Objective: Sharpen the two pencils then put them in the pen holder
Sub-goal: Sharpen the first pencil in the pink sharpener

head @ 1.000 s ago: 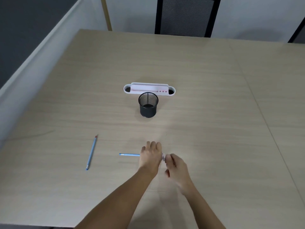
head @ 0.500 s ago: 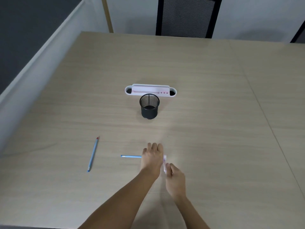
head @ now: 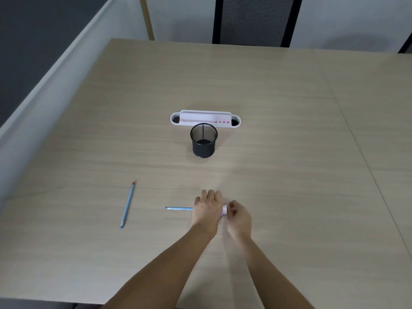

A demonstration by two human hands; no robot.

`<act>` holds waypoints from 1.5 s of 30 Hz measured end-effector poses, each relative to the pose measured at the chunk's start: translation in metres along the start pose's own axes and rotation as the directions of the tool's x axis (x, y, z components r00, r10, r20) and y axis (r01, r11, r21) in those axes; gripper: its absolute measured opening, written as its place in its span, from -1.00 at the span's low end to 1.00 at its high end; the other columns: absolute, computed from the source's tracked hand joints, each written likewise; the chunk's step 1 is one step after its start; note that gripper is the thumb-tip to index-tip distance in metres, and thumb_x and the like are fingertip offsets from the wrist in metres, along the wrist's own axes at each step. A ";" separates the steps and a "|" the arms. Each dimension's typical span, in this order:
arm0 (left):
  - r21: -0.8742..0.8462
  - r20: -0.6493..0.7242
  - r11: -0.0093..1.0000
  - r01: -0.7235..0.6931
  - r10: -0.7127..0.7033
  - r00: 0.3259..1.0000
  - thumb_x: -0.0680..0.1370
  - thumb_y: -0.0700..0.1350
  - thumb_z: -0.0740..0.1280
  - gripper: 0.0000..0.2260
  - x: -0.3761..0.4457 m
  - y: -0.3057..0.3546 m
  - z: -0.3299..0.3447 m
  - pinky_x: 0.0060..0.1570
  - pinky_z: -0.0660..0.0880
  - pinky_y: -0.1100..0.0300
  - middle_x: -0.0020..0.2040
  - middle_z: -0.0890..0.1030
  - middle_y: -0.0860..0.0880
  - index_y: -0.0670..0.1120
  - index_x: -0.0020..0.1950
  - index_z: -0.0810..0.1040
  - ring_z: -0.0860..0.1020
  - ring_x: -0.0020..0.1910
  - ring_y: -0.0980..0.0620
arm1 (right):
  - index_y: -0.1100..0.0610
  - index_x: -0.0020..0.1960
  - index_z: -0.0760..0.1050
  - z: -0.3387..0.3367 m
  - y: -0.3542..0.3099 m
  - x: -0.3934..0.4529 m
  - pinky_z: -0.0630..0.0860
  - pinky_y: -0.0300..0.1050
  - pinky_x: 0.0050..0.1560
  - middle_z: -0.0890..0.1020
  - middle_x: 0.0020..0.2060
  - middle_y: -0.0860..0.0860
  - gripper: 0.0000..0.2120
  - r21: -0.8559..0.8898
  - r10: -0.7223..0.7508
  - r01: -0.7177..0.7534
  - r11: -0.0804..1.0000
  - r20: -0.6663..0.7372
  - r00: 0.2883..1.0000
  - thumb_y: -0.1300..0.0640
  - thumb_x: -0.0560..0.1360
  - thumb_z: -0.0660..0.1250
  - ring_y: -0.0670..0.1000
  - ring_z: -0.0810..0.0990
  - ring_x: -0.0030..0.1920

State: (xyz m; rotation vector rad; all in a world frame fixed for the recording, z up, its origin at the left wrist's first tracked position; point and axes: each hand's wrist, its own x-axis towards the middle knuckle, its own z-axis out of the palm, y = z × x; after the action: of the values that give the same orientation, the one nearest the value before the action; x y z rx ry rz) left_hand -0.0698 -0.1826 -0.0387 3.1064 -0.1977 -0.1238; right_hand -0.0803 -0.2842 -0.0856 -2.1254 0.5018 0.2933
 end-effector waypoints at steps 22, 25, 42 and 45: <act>0.025 0.044 1.000 0.015 -0.016 0.999 -0.14 -0.26 0.35 -0.64 0.002 0.001 -0.001 -0.56 0.28 0.28 -0.47 0.45 0.01 -0.08 -0.38 0.45 0.45 -0.46 0.02 | 0.07 -0.43 0.23 -0.005 0.000 -0.031 0.19 -0.09 -0.42 0.34 -0.53 -0.02 -0.65 -0.039 0.021 -0.020 0.999 0.040 0.999 0.18 0.53 0.14 -0.01 0.28 -0.47; 0.023 0.059 1.000 -0.005 0.004 0.998 -0.06 -0.21 0.38 -0.70 0.003 0.001 0.000 -0.56 0.29 0.27 -0.48 0.45 0.01 -0.08 -0.38 0.44 0.45 -0.46 0.02 | 0.11 -0.41 0.20 -0.021 -0.004 -0.054 0.22 -0.11 -0.39 0.29 -0.54 -0.02 -0.59 -0.032 -0.054 0.057 0.998 0.078 0.995 0.05 0.60 0.11 -0.04 0.27 -0.48; 0.028 0.051 0.999 0.025 -0.027 0.998 -0.14 -0.26 0.38 -0.61 0.003 0.003 0.001 -0.54 0.30 0.27 -0.47 0.45 0.02 -0.06 -0.37 0.44 0.45 -0.43 0.03 | 0.03 -0.44 0.29 -0.010 -0.002 -0.030 0.24 -0.06 -0.40 0.45 -0.50 -0.01 -0.66 -0.076 0.039 -0.033 0.997 0.074 0.997 0.21 0.50 0.13 0.06 0.38 -0.42; 0.015 0.063 1.000 0.025 -0.026 0.998 -0.15 -0.21 0.48 -0.56 0.003 0.002 0.005 -0.54 0.29 0.25 -0.46 0.45 0.01 -0.08 -0.35 0.43 0.45 -0.43 0.02 | 0.14 -0.39 0.28 -0.024 -0.002 -0.050 0.28 -0.08 -0.34 0.38 -0.51 -0.03 -0.63 -0.021 -0.040 0.043 0.999 0.124 0.991 0.10 0.58 0.12 -0.02 0.33 -0.45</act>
State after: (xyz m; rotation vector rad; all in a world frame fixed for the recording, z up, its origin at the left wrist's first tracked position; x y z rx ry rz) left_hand -0.0672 -0.1852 -0.0443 3.1226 -0.1613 -0.2217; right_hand -0.1227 -0.2904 -0.0513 -2.1226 0.3835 0.4069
